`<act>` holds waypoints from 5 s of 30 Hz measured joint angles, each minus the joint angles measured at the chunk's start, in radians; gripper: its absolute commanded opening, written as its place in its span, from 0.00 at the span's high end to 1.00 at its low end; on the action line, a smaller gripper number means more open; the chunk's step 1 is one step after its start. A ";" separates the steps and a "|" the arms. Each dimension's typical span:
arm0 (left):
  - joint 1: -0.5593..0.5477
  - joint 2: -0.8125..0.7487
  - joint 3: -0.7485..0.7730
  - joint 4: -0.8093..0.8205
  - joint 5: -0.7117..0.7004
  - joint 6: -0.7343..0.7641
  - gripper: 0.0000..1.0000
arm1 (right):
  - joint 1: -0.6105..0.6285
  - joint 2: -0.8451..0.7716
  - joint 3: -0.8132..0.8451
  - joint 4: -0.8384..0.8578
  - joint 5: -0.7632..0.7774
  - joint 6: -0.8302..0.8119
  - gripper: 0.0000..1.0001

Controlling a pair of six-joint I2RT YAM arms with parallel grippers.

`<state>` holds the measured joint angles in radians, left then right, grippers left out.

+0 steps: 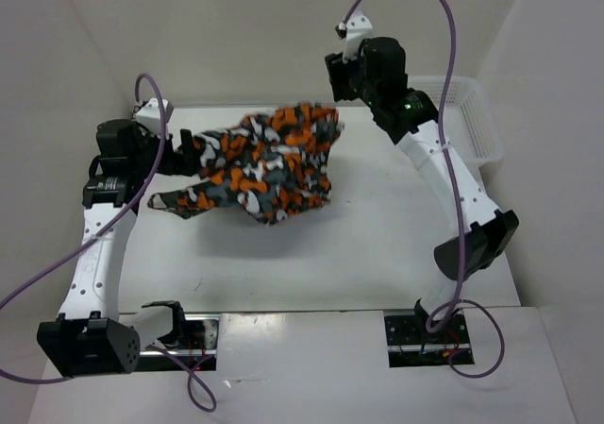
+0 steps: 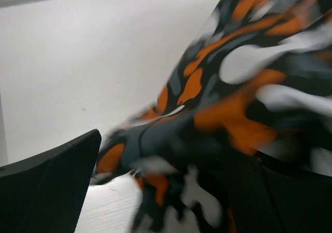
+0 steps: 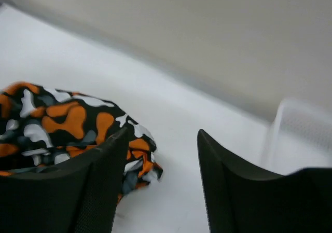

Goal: Fold and stack the shorts
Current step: Move the shorts to the center of the board, then flatten the shorts out

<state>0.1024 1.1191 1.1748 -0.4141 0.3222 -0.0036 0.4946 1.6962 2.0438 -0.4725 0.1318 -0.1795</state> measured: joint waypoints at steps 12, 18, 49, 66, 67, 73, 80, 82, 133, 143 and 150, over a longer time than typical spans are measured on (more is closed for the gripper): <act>0.004 0.063 -0.018 -0.259 -0.054 0.000 0.00 | -0.236 -0.147 -0.580 -0.090 -0.335 0.083 0.22; -0.004 0.061 -0.138 -0.436 -0.058 0.000 0.00 | -0.178 -0.172 -0.882 -0.089 -0.431 0.087 0.21; -0.097 0.262 -0.490 -0.264 -0.320 -0.007 1.00 | 0.037 0.056 -1.036 0.209 -0.239 0.057 0.59; -0.052 0.486 0.407 -0.254 -0.217 -0.001 1.00 | -0.033 0.168 -0.261 0.166 0.021 -0.122 1.00; -0.049 0.502 0.523 -0.215 -0.222 0.000 1.00 | -0.050 0.180 -0.170 0.160 0.035 -0.125 1.00; -0.051 0.465 0.880 -0.130 -0.211 -0.001 1.00 | -0.117 0.091 0.039 0.164 0.077 -0.138 1.00; -0.113 0.190 0.395 -0.151 -0.235 -0.001 1.00 | -0.103 -0.253 -0.538 0.132 0.013 -0.286 1.00; -0.148 0.149 0.212 -0.193 -0.252 -0.001 1.00 | -0.105 -0.299 -0.718 0.090 -0.014 -0.334 1.00; -0.274 0.584 -0.103 -0.186 -0.321 -0.002 0.41 | 0.087 -0.533 -1.421 -0.193 -0.206 -0.684 0.66; -0.222 0.669 0.026 -0.255 -0.269 0.000 1.00 | 0.112 -0.548 -1.489 -0.168 -0.096 -0.813 1.00; -0.144 0.566 0.172 -0.295 -0.209 -0.003 0.84 | 0.172 -0.624 -1.495 -0.121 -0.084 -0.865 1.00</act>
<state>-0.0418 1.6852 1.3472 -0.7094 0.1127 -0.0063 0.6662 1.0725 0.5491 -0.5934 0.0479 -1.0447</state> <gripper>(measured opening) 0.120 0.019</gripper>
